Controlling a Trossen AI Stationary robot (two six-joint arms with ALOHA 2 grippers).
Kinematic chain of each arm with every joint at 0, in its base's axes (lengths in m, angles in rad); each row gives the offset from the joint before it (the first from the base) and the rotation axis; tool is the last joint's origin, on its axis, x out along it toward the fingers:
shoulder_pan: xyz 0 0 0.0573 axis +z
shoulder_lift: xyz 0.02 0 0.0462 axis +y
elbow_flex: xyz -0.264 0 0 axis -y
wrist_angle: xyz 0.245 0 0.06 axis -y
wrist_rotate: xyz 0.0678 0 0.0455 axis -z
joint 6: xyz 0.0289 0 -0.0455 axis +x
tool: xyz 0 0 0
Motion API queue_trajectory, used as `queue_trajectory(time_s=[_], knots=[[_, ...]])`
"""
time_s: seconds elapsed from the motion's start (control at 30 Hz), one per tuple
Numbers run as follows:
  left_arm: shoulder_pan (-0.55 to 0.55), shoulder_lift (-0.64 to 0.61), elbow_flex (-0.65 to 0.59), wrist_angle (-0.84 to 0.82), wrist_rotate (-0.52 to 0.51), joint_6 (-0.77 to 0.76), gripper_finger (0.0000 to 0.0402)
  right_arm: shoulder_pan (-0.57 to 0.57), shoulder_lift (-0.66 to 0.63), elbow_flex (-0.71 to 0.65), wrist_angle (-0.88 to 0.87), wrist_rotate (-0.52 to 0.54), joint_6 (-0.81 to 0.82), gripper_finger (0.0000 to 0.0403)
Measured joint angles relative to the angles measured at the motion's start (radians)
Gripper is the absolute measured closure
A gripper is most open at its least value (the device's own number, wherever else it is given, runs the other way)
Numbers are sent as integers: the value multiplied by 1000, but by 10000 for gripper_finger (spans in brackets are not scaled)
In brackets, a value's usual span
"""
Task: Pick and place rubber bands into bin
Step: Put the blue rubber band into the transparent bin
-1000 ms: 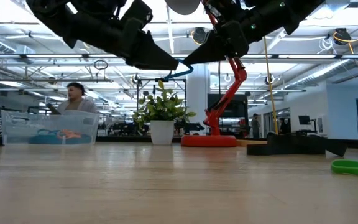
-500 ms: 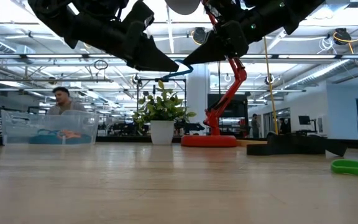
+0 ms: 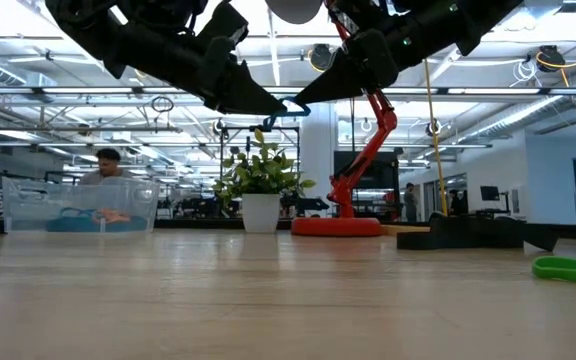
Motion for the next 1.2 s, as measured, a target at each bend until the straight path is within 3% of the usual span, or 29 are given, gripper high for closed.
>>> queue_trajectory(time_s=[0.23,0.47,0.63,0.73,0.87,1.2], knots=[[0,0,0,0,0,-4,394,-1,0,1,26,33,70,365],[0,0,-1,-1,-2,-3,396,6,0,1,22,27,26,277],[0,-28,-2,-62,-74,3,397,5,0,1,13,29,23,225],[0,-94,10,-221,-163,-22,395,5,-3,1,-11,29,24,210],[0,-226,72,-556,-282,-148,397,6,-11,1,-59,31,24,202],[45,-437,242,-1222,-458,-504,395,4,-10,1,-89,31,23,208]])
